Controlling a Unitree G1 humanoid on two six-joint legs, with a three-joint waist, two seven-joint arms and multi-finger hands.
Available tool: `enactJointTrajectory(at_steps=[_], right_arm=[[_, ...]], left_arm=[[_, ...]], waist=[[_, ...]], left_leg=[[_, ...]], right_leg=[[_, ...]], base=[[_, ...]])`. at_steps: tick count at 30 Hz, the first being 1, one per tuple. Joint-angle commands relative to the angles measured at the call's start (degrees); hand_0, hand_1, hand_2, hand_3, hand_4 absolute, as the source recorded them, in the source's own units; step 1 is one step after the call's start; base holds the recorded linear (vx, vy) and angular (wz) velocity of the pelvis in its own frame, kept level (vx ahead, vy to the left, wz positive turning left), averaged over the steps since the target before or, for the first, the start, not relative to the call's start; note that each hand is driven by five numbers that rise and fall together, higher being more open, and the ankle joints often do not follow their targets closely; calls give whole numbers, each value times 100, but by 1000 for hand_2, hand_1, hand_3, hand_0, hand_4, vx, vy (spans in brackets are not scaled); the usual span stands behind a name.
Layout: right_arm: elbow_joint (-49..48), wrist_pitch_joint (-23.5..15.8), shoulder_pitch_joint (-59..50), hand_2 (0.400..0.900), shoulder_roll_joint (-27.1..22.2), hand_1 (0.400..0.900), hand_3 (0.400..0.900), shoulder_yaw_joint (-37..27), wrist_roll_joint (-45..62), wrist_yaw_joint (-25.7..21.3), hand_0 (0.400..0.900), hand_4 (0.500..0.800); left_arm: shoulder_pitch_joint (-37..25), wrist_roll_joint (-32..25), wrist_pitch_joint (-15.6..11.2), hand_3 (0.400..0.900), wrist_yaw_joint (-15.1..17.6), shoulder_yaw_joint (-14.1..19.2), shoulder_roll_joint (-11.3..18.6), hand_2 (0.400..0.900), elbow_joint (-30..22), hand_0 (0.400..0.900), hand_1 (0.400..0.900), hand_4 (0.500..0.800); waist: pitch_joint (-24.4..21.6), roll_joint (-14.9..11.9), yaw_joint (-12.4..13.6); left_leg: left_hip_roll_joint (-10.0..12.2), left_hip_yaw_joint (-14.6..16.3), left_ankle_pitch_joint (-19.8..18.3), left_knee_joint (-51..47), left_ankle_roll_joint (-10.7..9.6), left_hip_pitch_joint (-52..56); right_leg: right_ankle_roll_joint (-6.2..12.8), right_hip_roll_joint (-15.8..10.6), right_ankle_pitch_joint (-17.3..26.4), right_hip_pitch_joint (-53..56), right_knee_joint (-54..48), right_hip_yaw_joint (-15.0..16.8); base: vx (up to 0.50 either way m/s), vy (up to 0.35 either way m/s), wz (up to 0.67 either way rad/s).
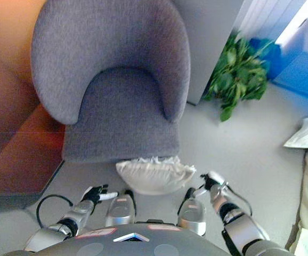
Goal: Pick up the pillow and put it on the sofa.
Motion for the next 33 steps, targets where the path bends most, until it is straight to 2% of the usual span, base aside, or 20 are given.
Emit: enactJointTrajectory(at_steps=[1,5,12,25,33], right_arm=[[-153,273,-818,900,-89,900,900,61,-350,-392,900,800],[-209,427,-1325,900,-206,900,900,196,-297,-401,900,800],[-287,591,-1892,900,-197,900,900,376,212,-80,900,800],[-329,713,-2119,900,-15,900,900,414,485,34,900,800],[-254,718,-2557,900,-230,900,900,469,754,131,900,800]], left_arm=[[-502,-529,-369,900,11,-180,283,900,-270,900,900,800],[-604,-650,-373,900,12,-217,316,900,-455,900,900,800],[-748,-960,-296,900,26,-213,447,900,-712,900,900,800],[-721,-1259,-425,900,115,-172,419,900,-1000,900,900,800],[-715,-1688,-534,900,269,-167,458,900,-1297,900,900,800]], waist=[[440,-12,235],[690,134,330],[942,264,432],[1056,354,484],[1241,535,536]], left_leg=[[-45,-318,501,-188,156,-182],[-90,-470,530,-64,82,-449],[-201,-681,504,246,70,-913],[-153,-661,437,573,52,-1256],[-206,-701,310,1025,71,-1827]], right_leg=[[597,-955,329,-277,255,323],[598,-1092,197,-573,559,338],[570,-1139,41,-933,848,471],[535,-1147,-146,-1208,1139,586],[499,-1248,-323,-1830,1688,791]], base=[[-172,-45,34],[-127,-22,25],[-74,6,9],[-19,12,1],[-37,17,6]])
